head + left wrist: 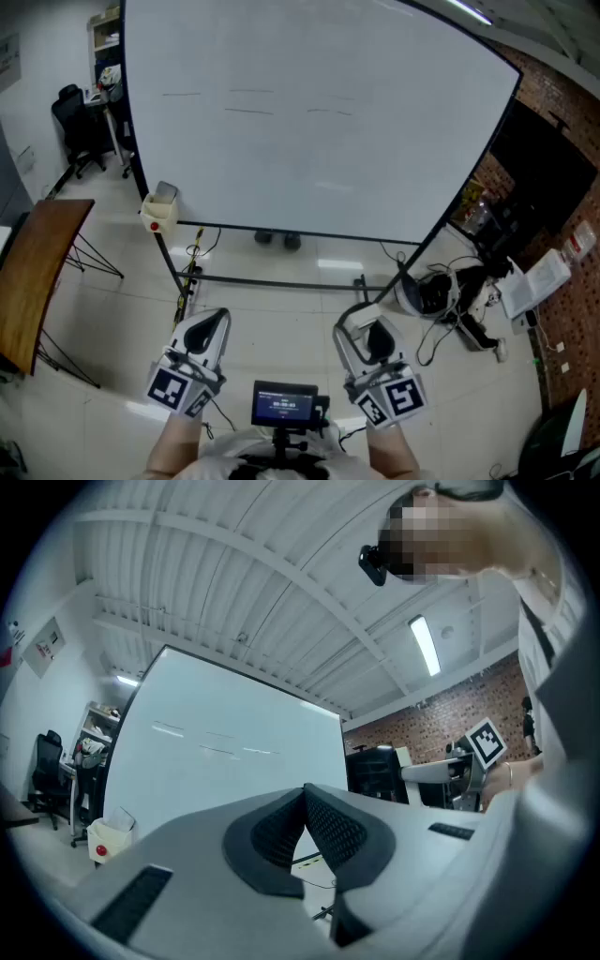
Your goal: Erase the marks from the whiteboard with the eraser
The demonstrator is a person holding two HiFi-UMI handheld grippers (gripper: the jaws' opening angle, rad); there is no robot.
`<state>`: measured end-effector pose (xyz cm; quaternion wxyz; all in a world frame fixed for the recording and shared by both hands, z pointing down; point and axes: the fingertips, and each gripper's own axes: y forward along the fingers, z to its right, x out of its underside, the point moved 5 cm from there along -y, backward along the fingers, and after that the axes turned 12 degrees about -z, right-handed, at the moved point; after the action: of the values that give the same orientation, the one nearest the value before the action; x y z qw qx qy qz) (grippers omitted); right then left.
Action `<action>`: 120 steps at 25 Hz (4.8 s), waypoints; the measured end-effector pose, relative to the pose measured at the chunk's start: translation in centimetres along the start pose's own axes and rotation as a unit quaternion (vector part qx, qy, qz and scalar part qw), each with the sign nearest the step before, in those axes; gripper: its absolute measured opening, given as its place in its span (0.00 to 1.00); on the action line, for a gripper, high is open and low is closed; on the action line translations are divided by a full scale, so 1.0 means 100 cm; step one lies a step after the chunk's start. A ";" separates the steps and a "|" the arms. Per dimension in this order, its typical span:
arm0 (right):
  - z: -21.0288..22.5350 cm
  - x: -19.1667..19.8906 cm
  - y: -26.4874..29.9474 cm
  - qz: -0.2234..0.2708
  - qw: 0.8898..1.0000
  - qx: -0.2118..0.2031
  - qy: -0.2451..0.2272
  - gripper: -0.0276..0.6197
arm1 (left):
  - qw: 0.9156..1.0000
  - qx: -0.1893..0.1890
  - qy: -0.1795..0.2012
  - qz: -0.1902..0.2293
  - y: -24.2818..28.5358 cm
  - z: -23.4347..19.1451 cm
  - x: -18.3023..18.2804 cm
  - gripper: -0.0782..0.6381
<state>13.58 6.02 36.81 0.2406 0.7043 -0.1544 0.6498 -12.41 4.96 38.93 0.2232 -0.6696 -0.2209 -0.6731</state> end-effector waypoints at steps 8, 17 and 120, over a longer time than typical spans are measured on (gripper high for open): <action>0.026 -0.005 0.061 0.007 1.000 -0.007 -0.009 0.44 | 1.000 -0.014 0.009 -0.002 0.034 -0.045 0.007 0.12; 0.112 -0.037 0.168 0.036 0.999 -0.014 -0.020 0.44 | 0.999 -0.022 0.034 0.010 0.151 -0.115 -0.019 0.12; 0.112 -0.114 0.259 0.043 0.992 0.069 -0.099 0.43 | 0.998 0.032 0.046 0.040 0.242 -0.153 -0.041 0.12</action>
<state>8.07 -22.76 28.69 0.1470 0.7727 -0.1623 0.5958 -10.22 -23.58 34.69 0.2814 -0.6388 -0.2046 -0.6863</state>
